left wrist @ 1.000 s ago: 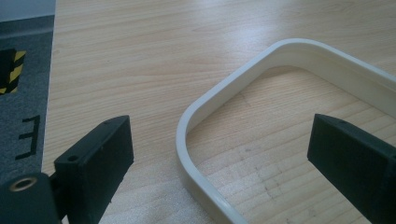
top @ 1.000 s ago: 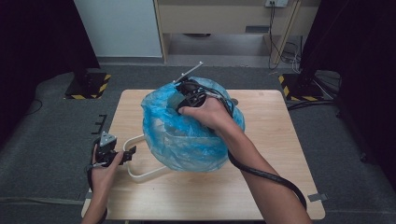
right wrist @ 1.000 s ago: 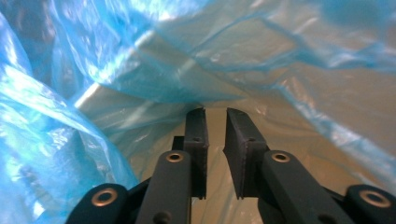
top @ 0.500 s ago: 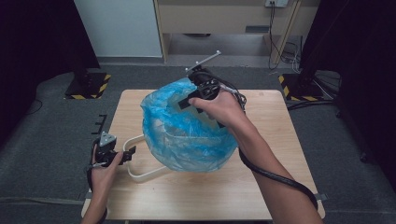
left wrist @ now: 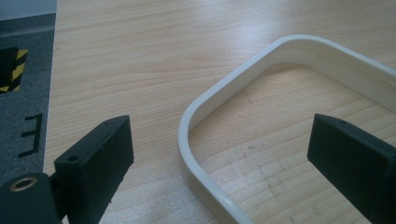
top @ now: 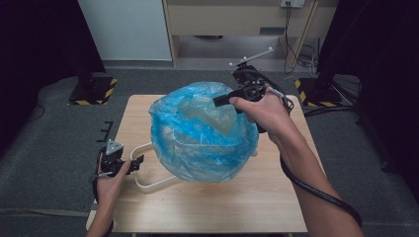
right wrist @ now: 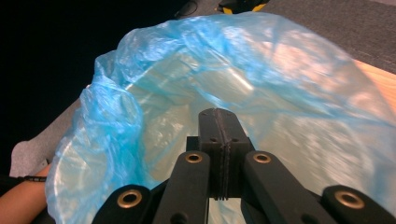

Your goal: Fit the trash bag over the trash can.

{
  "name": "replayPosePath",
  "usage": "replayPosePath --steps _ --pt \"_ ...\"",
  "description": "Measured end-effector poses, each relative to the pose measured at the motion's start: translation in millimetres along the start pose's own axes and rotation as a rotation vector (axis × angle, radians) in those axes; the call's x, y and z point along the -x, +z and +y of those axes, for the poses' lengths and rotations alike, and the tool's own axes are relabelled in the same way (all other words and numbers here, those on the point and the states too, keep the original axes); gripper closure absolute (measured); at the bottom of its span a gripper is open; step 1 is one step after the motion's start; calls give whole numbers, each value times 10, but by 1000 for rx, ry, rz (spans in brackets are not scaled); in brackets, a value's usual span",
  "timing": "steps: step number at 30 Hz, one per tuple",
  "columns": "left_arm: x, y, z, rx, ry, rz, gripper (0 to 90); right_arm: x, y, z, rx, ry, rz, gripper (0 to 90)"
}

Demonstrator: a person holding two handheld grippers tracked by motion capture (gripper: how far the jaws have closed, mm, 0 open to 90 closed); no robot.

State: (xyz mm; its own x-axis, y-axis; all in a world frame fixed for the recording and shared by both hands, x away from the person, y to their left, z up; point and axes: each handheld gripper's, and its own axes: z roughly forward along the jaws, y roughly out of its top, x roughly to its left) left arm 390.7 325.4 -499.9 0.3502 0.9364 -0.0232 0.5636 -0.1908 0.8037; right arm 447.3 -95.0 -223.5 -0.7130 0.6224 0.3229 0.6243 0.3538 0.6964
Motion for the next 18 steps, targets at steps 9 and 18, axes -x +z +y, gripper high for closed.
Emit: replayPosePath --steps 9,18 --pt "-5 2 -5 -5 2 3 62 185 -175 -116 32 29 -8 900" --pt "-7 3 -8 -6 3 4 62 332 -285 -219 50 52 -16 900"
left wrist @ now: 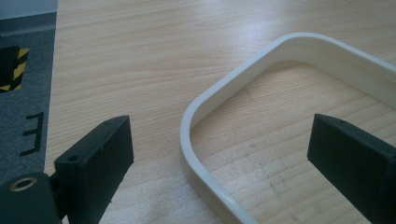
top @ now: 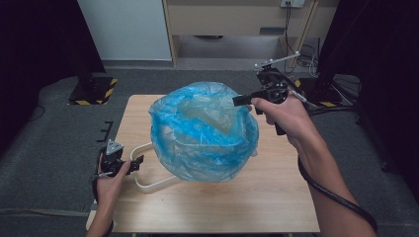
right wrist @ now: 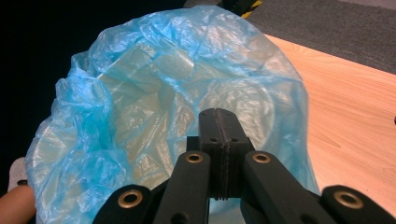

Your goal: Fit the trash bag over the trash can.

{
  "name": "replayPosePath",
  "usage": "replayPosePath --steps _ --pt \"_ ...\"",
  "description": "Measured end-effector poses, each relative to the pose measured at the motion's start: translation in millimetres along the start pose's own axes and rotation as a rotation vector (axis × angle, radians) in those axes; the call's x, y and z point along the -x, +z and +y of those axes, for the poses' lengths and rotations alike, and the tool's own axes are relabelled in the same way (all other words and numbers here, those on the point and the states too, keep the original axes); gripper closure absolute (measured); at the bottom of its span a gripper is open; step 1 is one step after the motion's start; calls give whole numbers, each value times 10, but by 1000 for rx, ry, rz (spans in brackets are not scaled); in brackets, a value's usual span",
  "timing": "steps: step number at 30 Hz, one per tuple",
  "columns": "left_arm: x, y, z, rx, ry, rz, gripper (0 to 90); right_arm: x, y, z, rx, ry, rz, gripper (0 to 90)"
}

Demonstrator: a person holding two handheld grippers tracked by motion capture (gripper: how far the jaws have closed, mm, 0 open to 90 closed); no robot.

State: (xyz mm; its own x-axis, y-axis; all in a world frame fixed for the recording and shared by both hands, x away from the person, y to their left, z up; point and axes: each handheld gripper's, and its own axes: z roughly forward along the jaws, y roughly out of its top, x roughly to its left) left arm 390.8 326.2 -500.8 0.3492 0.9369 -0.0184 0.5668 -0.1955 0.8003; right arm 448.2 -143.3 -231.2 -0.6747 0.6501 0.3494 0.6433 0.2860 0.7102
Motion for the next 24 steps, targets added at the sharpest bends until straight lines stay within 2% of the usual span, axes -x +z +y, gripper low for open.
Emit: replayPosePath --steps 14,19,24 --pt "-5 -2 -3 2 -2 0 62 140 -123 -74 18 24 -1 900" --pt "-8 -3 -5 2 -4 0 62 242 -165 -153 17 34 -19 900" --pt "-6 4 -7 -1 -2 0 62 397 -174 -275 10 66 -33 900"
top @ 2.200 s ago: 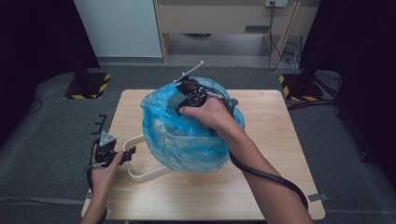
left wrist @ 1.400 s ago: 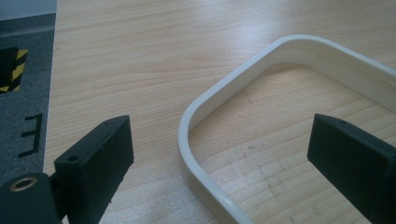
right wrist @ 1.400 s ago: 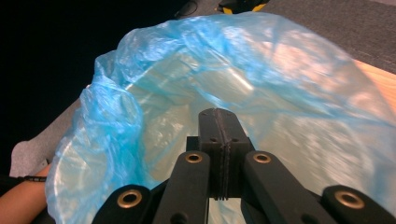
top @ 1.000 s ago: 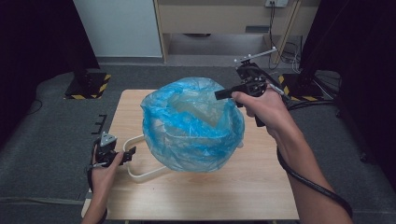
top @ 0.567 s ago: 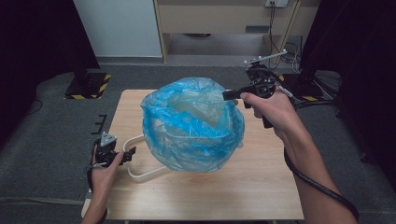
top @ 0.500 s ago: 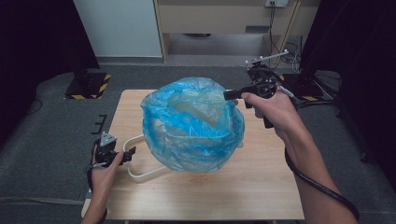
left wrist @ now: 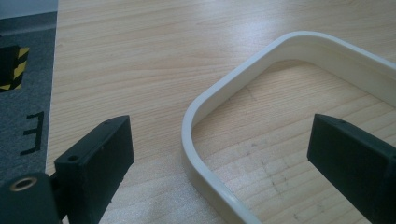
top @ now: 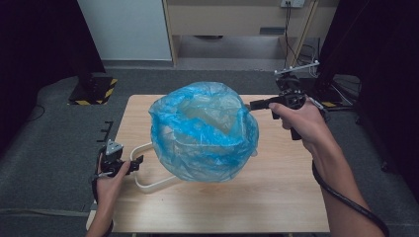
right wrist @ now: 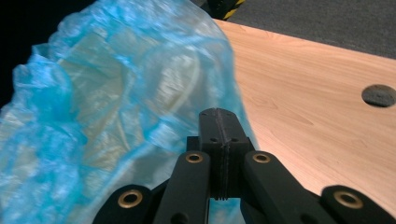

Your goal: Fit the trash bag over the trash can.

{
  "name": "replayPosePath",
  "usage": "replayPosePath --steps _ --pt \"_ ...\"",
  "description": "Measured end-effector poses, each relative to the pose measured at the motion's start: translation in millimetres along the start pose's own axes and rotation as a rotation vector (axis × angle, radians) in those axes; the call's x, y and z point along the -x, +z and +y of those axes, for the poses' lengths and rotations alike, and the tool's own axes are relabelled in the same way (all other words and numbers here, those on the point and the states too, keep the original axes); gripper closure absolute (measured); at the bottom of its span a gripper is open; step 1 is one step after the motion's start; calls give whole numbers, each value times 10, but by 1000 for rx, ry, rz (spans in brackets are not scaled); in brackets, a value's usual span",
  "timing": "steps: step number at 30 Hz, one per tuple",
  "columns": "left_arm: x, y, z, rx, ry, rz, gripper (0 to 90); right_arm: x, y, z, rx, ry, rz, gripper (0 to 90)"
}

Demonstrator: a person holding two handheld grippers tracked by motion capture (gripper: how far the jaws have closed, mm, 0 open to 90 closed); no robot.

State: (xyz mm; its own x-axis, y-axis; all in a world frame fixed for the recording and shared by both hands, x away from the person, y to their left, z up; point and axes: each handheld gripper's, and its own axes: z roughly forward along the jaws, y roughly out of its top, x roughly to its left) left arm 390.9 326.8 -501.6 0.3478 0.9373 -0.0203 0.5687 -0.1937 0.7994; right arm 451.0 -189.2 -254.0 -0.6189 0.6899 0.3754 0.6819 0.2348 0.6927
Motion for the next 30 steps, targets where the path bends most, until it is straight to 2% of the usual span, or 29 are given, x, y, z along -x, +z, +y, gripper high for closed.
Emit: replayPosePath --steps 16,30 --pt "5 1 0 0 1 0 62 319 57 -225 -7 47 -37 900" --pt "8 1 -1 -2 4 2 63 645 213 -481 -23 90 -68 883"
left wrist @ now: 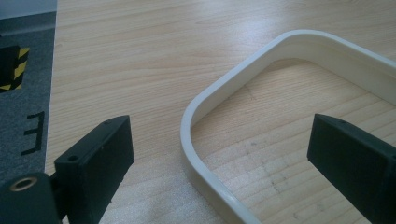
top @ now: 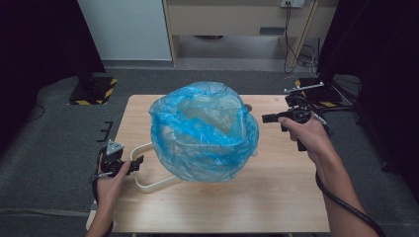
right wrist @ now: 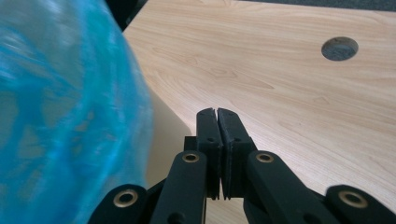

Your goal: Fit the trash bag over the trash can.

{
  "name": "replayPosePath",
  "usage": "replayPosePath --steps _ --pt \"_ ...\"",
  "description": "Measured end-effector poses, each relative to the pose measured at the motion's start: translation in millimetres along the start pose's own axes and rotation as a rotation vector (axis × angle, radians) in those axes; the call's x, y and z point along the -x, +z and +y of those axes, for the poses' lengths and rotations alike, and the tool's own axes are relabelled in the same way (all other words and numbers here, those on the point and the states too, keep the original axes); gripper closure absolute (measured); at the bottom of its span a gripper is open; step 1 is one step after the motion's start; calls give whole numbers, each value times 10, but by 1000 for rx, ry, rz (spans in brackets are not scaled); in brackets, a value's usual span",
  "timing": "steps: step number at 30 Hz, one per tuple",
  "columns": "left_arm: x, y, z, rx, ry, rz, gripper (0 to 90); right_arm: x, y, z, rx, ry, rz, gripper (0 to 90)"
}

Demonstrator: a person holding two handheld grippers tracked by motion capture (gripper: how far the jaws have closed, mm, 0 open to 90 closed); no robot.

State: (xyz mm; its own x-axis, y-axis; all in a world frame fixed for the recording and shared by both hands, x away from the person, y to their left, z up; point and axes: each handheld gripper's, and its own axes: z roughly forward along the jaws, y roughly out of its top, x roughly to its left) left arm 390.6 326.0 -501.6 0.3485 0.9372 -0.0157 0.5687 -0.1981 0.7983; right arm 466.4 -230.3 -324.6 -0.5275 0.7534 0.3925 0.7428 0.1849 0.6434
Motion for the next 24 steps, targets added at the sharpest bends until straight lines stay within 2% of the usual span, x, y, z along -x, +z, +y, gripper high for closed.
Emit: replayPosePath --steps 5,11,24 --pt "-7 -3 -5 2 -2 -1 62 136 88 -106 -12 21 -11 871" --pt "4 0 -8 -4 7 -3 62 304 150 -222 -1 44 -19 855" --pt "34 0 6 -9 32 -18 58 598 352 -482 -6 99 -22 749"
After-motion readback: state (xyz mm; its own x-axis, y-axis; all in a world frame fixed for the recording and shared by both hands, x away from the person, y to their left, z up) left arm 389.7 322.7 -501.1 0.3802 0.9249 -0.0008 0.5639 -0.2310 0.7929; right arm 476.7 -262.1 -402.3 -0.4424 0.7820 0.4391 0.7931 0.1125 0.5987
